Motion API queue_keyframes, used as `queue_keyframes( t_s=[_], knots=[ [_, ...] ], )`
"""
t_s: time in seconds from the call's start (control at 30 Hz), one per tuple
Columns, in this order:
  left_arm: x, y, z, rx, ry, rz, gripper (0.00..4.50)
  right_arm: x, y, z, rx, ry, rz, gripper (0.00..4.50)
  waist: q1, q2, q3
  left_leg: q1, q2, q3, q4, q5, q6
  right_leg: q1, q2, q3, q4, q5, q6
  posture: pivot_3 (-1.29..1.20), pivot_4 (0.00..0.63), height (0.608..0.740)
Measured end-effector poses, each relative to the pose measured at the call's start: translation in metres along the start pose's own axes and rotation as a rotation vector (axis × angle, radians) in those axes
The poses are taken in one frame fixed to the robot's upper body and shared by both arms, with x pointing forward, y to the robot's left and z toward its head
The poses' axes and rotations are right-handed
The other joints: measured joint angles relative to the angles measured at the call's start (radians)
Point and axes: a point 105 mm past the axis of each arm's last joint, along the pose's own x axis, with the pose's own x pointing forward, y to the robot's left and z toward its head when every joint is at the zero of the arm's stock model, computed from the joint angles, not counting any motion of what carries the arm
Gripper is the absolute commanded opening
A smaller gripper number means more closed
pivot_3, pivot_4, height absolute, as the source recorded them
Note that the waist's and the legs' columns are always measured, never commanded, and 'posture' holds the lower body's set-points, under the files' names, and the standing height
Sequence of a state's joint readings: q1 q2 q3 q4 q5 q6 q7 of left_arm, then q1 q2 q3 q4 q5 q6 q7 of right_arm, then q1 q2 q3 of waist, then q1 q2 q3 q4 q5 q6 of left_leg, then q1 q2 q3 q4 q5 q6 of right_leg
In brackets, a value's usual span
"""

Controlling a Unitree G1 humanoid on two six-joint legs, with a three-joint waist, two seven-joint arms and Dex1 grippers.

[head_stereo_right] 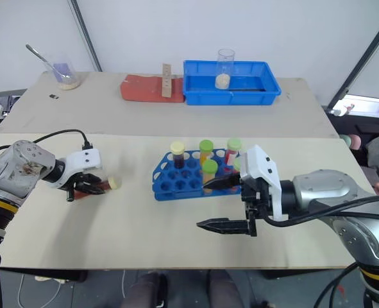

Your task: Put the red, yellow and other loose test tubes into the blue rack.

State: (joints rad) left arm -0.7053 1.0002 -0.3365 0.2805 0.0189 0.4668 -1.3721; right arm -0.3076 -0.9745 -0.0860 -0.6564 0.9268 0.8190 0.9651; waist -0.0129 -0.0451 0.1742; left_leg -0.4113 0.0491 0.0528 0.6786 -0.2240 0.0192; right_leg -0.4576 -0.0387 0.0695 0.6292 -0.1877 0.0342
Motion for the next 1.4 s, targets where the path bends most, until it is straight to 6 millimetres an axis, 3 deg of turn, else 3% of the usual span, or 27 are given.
queue_keyframes(
  t_s=[0.1,0.17,0.23,0.43,0.53,0.63,0.77,0.93,1.4],
  knots=[
    [-0.017,-0.005,0.028,-0.005,-0.174,-0.018,0.89,-0.009,0.001,-0.005,0.014,0.025,-0.039,4.5,0.001,0.0,0.0,-0.002,0.0,-0.001,0.001,0.0,0.0,-0.001,0.0,0.0,0.0,0.001,0.001,0.0,0.15,0.74],
    [-0.032,-0.021,0.068,0.025,-0.439,-0.061,0.89,-0.018,0.002,-0.012,0.033,0.055,-0.084,4.5,0.006,0.0,0.0,-0.002,-0.001,-0.001,0.001,0.0,0.0,0.0,-0.002,-0.001,-0.001,0.0,0.003,0.0,0.15,0.74],
    [-0.037,-0.036,0.094,0.055,-0.594,-0.108,0.89,-0.024,0.003,-0.014,0.038,0.066,-0.115,4.5,0.006,0.0,0.0,-0.003,-0.002,-0.001,0.002,0.0,0.0,0.001,-0.003,0.0,-0.001,0.001,0.005,0.0,0.15,0.74],
    [-0.013,-0.07,0.136,0.001,-0.87,-0.18,0.89,-0.032,0.002,-0.014,0.059,0.051,-0.227,4.5,0.0,0.0,0.0,0.001,-0.002,-0.001,0.004,0.0,0.0,0.003,-0.002,0.001,0.0,0.003,0.006,0.0,0.15,0.74],
    [0.0,-0.074,0.152,-0.037,-0.967,-0.146,0.89,-0.03,0.009,-0.019,0.07,0.071,-0.239,4.5,0.0,0.0,0.0,0.002,-0.002,-0.002,0.003,0.0,0.0,0.004,-0.001,0.001,0.0,0.003,0.005,0.0,0.15,0.74],
    [0.01,-0.071,0.162,-0.05,-1.029,-0.094,0.89,-0.029,0.013,-0.022,0.095,0.073,-0.25,4.5,0.001,0.0,0.0,0.003,-0.002,-0.001,0.003,0.0,0.0,0.005,-0.001,0.002,0.0,0.003,0.005,0.0,0.15,0.74],
    [0.032,-0.069,0.163,-0.074,-1.038,-0.056,0.89,-0.029,0.017,-0.024,0.106,0.076,-0.267,4.5,0.001,0.0,0.0,0.003,-0.003,-0.002,0.003,0.0,0.0,0.005,-0.001,0.002,-0.001,0.003,0.005,0.0,0.15,0.74],
    [0.046,-0.07,0.169,-0.062,-1.075,-0.03,0.89,-0.029,0.023,-0.029,0.13,0.092,-0.267,4.5,0.002,0.0,0.0,0.003,-0.003,-0.002,0.003,0.0,0.0,0.007,-0.001,0.002,-0.002,0.003,0.005,0.0,0.15,0.74],
    [0.058,-0.069,0.175,-0.068,-1.113,0.003,0.89,-0.03,0.026,-0.032,0.14,0.084,-0.276,4.5,0.001,0.0,0.0,0.009,-0.003,-0.004,0.003,0.0,0.0,0.016,-0.001,0.001,-0.005,0.0,0.001,0.0,0.15,0.74]
  ],
)
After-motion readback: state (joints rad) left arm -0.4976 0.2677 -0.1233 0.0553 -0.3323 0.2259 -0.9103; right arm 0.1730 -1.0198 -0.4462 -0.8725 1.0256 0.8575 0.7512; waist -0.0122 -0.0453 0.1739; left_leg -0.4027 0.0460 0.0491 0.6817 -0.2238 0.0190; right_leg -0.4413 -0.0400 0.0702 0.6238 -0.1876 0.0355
